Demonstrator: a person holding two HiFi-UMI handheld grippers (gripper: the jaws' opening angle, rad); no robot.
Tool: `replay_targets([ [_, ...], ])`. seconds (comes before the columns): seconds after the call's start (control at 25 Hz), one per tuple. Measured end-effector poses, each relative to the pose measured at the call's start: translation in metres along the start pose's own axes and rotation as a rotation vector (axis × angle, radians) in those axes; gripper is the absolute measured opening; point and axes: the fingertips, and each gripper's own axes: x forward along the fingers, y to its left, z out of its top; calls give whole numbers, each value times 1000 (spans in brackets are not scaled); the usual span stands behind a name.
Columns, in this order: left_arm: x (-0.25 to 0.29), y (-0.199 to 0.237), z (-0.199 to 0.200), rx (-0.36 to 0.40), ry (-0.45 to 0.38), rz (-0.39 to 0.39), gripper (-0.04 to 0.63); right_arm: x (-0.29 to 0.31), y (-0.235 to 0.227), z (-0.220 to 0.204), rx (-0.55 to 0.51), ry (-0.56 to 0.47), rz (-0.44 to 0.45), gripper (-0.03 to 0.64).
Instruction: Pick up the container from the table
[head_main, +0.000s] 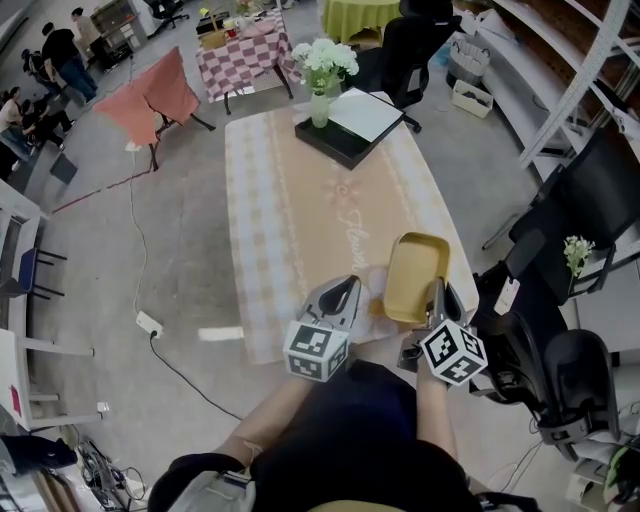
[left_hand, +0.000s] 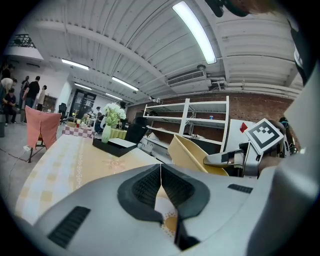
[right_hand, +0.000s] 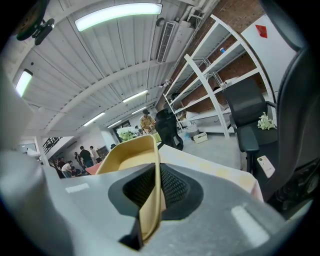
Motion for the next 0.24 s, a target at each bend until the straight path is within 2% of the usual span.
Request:
replay_targets([
  [0.24,4,0,-2,1,5,-2,10,2,-2,-3,-3,11,-3,25],
])
